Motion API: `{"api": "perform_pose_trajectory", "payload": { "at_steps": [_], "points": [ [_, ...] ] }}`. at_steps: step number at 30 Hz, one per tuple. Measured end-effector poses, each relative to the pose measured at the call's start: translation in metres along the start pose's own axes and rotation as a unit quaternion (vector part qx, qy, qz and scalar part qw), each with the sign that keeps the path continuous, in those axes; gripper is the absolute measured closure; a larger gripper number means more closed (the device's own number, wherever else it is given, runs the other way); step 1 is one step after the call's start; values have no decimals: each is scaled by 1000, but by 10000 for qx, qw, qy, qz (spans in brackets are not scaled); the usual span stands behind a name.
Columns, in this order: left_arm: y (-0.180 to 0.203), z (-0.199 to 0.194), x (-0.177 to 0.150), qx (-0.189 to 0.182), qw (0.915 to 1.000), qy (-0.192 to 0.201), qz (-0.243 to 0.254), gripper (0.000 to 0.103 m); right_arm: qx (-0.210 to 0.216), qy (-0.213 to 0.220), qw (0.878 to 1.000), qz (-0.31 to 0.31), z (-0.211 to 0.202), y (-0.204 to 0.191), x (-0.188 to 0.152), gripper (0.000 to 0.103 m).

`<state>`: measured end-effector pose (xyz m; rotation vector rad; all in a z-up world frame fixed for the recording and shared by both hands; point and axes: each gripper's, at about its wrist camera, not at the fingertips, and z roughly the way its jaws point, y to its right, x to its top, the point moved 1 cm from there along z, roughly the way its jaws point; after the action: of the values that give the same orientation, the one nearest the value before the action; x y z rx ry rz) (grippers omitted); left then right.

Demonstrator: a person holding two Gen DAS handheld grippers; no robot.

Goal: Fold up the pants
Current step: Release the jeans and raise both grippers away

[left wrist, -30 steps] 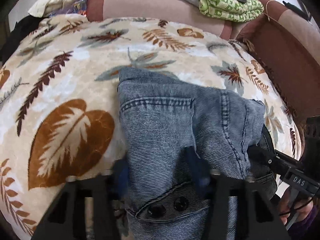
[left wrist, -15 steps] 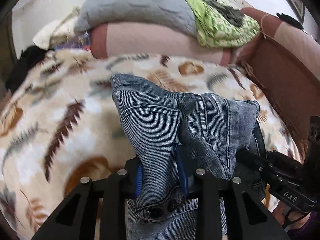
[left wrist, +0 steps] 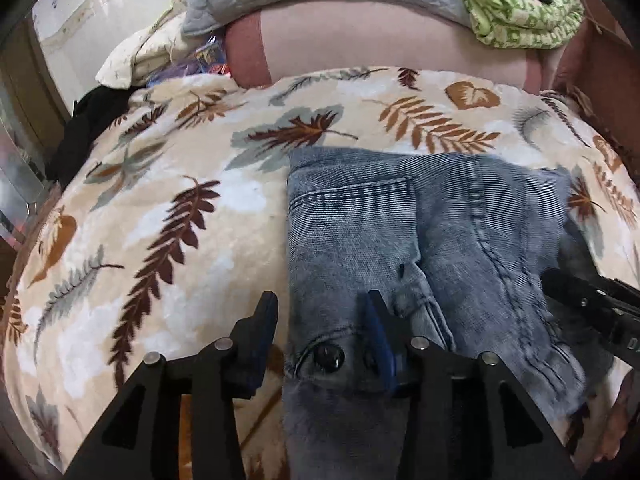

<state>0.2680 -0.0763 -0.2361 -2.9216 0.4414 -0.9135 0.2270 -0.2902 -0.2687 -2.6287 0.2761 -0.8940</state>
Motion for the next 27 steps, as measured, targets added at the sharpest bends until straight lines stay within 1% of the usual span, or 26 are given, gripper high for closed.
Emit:
{"api": "perform_pose_trajectory", "payload": {
  "at_steps": [2,3,4,5,7,8,9,11,13,15,19,20,22,24,27],
  "points": [
    [-3,-24,-1,-9,9999,126,36,56,-51,139,9999,-53,-18,-6,-1,49],
    [-3,-37,-3,-14,9997,248,46,56,-61,303,9995,-80,-32,-10,-2,46],
    [-3,-51,-7,-9,9992,384,65,51,-51,499,9986,-141,-48,-15,-5,45],
    [-4,-71,-13,15,9984,556,82,40,-37,634,9978,-205,-61,-20,-8,43],
    [-5,-99,-21,73,9963,851,73,27,-48,931,9949,-390,-95,-36,-17,40],
    [-5,-120,-30,122,9942,1066,70,23,-60,1045,9933,-490,-110,-44,-23,40],
    [-4,-133,-34,156,9928,1187,81,22,-80,1106,9921,-591,-122,-53,-27,39],
    [-2,-158,-44,238,9905,1352,86,15,-227,1227,9886,-848,-148,-72,-40,36],
    [0,-184,-56,330,9877,1526,9,14,-361,1386,9839,-1071,-171,-88,-50,35],
    [-1,-204,-64,447,9857,1626,-75,12,-405,1530,9801,-1194,-196,-100,-58,33],
    [-2,-239,-73,750,9814,1759,-163,12,-437,1954,9737,-1083,-248,-112,-70,29],
    [-2,-246,-75,798,9803,1800,-170,12,-429,2021,9730,-1032,-256,-114,-70,27],
    [-5,-265,-79,916,9765,1940,-224,12,-357,2191,9705,-943,-276,-119,-73,27],
    [-7,-281,-83,963,9733,2061,-302,12,-396,2289,9679,-955,-292,-125,-76,25],
    [-12,-304,-87,880,9703,2205,-463,10,-489,2460,9628,-1009,-312,-134,-82,24]
  ]
}}
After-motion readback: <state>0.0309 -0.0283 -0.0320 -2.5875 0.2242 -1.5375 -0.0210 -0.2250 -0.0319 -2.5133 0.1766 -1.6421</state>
